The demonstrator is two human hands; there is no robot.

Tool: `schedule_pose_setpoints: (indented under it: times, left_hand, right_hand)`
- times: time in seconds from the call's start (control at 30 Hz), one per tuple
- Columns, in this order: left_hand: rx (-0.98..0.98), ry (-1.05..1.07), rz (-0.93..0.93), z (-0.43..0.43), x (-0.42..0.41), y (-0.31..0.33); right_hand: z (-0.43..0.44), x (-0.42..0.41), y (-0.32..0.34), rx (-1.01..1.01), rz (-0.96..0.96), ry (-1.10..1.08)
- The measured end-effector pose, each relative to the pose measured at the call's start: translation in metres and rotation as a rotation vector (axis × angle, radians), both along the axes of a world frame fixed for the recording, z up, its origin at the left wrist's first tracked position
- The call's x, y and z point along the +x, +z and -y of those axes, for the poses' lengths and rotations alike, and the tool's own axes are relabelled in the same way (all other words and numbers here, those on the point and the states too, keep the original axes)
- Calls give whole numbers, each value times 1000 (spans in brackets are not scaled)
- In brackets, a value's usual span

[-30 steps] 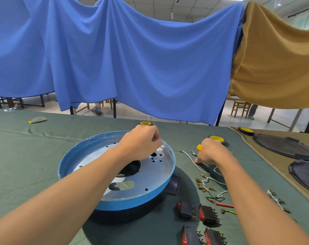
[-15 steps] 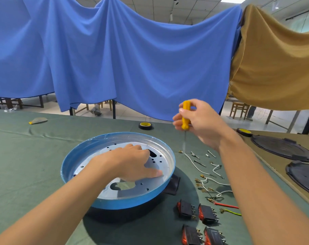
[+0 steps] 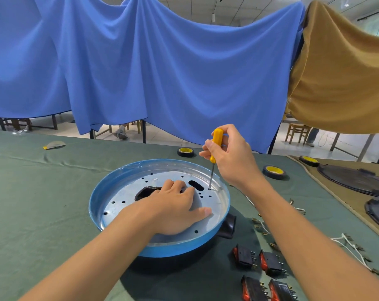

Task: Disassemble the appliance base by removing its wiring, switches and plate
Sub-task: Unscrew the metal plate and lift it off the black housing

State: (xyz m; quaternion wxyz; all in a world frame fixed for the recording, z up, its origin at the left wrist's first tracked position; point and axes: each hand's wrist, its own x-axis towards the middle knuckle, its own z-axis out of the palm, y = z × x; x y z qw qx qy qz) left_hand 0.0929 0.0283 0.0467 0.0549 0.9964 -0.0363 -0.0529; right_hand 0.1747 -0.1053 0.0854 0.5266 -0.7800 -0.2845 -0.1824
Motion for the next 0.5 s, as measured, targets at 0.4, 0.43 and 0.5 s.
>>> schedule_pose_setpoints:
  times: [0.4, 0.43, 0.5]
  left_hand:
    - [-36, 9, 29, 2, -5, -2]
    - [-37, 10, 30, 2, -6, -1]
    - [-45, 12, 38, 1, -6, 0]
  right_hand:
    - [-2, 8, -24, -382, 20, -168]
    - [-2, 7, -22, -406, 24, -172]
    - [-1, 5, -16, -373, 27, -160]
